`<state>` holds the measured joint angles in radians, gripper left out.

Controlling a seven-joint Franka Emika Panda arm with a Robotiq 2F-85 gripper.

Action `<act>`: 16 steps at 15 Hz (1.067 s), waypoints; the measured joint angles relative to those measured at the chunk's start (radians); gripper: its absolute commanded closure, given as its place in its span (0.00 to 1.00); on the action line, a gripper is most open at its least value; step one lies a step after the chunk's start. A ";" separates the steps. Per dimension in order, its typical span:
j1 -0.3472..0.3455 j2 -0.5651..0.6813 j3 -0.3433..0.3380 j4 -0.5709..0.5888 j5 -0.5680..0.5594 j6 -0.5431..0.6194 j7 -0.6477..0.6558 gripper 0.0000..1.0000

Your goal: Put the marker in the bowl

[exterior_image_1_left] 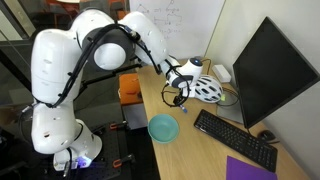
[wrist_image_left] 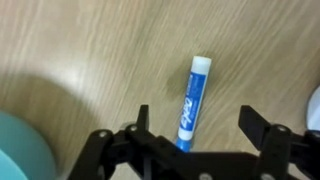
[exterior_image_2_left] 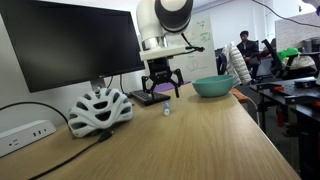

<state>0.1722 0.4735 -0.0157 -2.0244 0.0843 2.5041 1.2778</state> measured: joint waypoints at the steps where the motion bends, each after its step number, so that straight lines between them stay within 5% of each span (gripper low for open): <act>1: 0.011 0.017 -0.010 0.013 0.000 -0.001 0.011 0.28; 4: 0.030 0.051 -0.030 0.032 0.000 -0.011 0.026 0.44; 11: 0.039 0.075 -0.038 0.051 0.000 -0.013 0.027 0.98; 16: 0.034 0.055 -0.039 0.054 0.005 -0.013 0.027 0.95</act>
<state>0.2066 0.5288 -0.0550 -1.9700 0.0893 2.4907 1.3044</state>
